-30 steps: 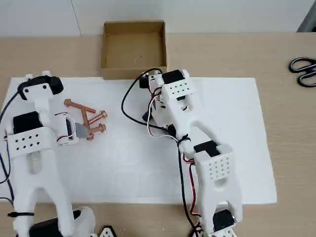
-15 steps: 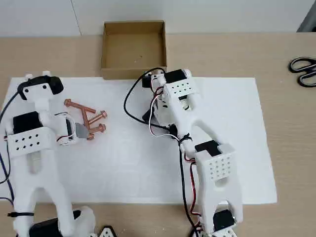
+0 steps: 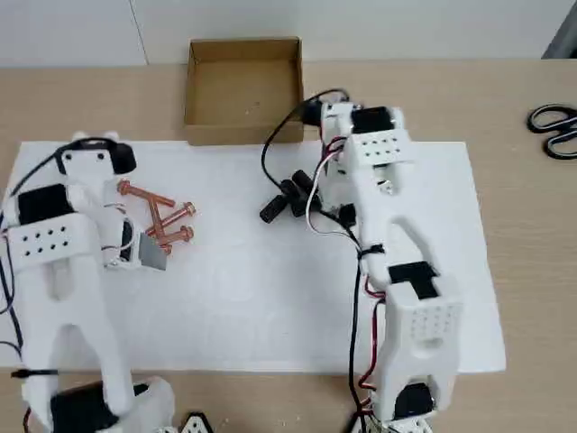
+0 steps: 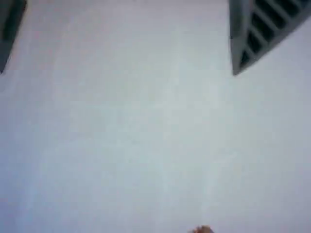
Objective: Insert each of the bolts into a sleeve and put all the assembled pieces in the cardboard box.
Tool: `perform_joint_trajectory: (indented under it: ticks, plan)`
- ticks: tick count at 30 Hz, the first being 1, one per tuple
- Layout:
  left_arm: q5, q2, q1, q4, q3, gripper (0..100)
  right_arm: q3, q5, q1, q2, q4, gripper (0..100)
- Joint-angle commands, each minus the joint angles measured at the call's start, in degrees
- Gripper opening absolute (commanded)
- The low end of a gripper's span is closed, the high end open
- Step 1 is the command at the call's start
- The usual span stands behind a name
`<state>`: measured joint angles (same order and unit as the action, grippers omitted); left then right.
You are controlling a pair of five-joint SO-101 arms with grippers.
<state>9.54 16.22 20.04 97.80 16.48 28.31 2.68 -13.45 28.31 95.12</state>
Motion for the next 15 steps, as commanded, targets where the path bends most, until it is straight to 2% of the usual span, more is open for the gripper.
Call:
perform_joint_trajectory:
  ticks: [1,4,7,10,12,15]
  plan:
    - [-0.35,-2.37,-0.09,-0.09,-6.11,28,-0.7,-0.18,0.57,-6.37,0.66,0.4]
    - [0.53,-5.45,0.44,-2.11,-7.25,28,-2.64,-0.26,0.31,-7.25,0.57,0.4]
    - [7.56,-7.12,-1.14,-2.37,-7.52,28,-3.16,-0.26,0.57,-7.43,0.48,0.3]
    - [12.4,-8.88,-1.14,-8.26,-7.69,28,-3.16,-0.26,0.4,-7.52,0.48,0.3]
    - [13.1,-10.9,-0.97,-12.84,-8.4,28,-3.16,-0.26,0.22,-7.52,0.48,0.3]
    - [13.19,-16.09,-1.32,-14.33,-12.35,28,-3.16,-0.26,0.22,-7.52,0.48,0.3]
